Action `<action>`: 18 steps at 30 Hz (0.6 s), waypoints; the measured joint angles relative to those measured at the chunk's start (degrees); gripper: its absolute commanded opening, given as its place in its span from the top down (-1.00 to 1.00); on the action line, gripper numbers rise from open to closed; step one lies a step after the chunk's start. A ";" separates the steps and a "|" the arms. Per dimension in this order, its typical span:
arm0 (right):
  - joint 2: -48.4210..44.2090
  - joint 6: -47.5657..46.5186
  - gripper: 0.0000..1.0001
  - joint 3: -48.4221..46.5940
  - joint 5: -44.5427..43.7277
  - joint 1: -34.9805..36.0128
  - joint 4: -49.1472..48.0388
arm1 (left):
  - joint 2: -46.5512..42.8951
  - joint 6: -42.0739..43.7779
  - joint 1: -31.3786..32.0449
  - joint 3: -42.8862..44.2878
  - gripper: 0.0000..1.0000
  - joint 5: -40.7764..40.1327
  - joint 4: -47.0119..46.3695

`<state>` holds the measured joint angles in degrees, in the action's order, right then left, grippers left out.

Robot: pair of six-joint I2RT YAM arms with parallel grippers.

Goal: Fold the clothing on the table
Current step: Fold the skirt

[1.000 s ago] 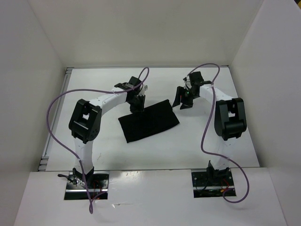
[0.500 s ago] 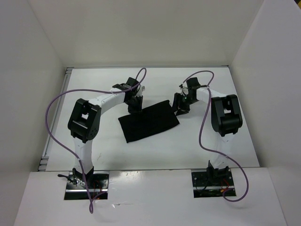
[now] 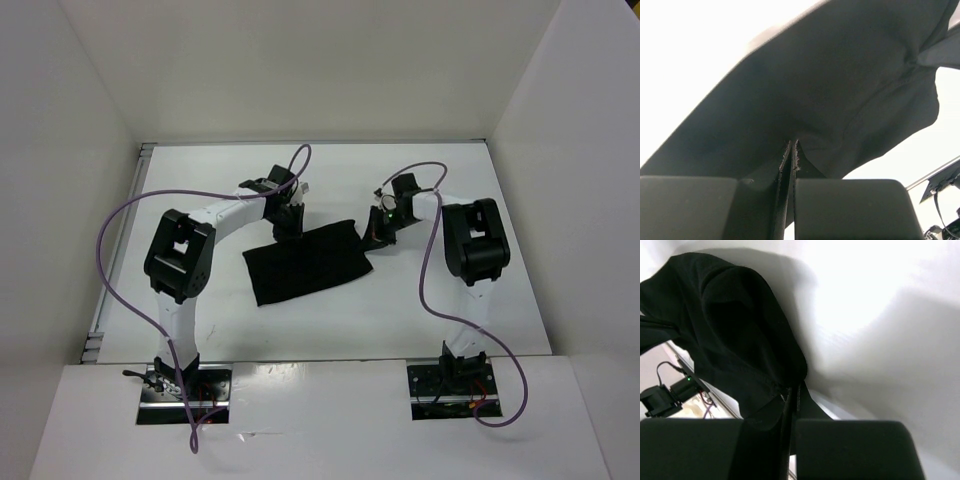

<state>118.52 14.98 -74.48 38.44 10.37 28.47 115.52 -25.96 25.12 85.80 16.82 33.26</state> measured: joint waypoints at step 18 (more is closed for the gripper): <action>-9.11 3.65 1.00 7.43 -8.98 0.63 0.04 | 12.61 -3.13 -0.72 12.98 0.83 -2.45 -1.77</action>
<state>109.40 18.63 -67.05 29.45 11.00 28.51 128.14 -29.08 24.40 98.78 14.37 31.48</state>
